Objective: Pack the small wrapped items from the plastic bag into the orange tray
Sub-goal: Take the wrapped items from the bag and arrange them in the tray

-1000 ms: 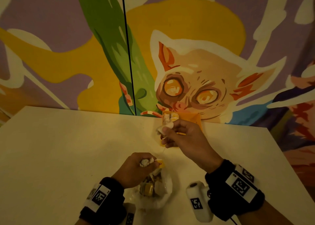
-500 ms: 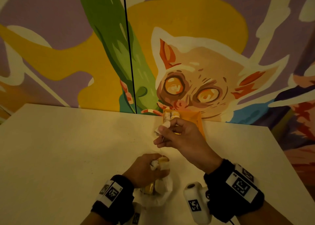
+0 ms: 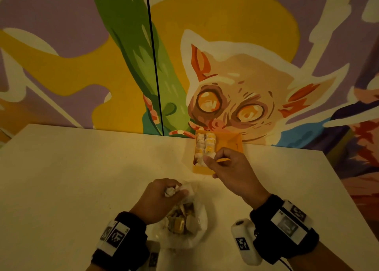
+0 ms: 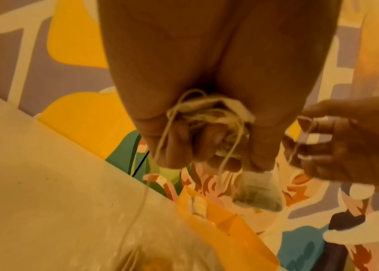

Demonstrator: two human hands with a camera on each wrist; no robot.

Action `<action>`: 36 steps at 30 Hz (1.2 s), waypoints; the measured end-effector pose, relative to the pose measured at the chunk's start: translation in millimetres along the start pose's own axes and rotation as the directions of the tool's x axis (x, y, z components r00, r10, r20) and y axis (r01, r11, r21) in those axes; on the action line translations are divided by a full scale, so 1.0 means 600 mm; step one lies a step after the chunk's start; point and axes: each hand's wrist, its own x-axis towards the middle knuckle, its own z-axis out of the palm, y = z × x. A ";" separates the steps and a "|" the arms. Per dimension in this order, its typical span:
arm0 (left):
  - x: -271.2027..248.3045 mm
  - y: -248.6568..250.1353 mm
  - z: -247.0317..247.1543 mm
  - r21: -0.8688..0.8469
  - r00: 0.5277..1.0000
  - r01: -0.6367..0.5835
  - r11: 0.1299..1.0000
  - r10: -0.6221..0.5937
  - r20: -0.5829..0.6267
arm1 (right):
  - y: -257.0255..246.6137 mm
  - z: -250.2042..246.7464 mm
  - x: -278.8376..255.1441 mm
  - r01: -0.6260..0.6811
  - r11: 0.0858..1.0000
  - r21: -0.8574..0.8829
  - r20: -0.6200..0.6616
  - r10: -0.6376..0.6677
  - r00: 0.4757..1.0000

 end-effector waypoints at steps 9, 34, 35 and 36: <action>0.009 0.033 -0.031 0.102 0.989 -0.012 0.995 0.027 -0.148 | 0.020 0.018 -0.001 0.064 0.998 0.023 0.068 -0.065 0.996; 0.014 0.103 -0.022 -0.243 0.985 -0.065 0.968 0.022 -0.173 | 0.028 0.047 -0.016 0.083 0.985 0.151 0.105 -0.099 0.990; 0.017 0.097 -0.022 -0.204 0.982 -0.062 0.977 0.023 -0.189 | 0.030 0.047 -0.015 0.083 0.990 0.117 0.092 -0.093 0.991; 0.020 0.092 -0.022 -0.179 0.982 -0.059 0.982 0.025 -0.187 | 0.033 0.046 -0.014 0.090 0.993 0.077 0.086 -0.097 0.992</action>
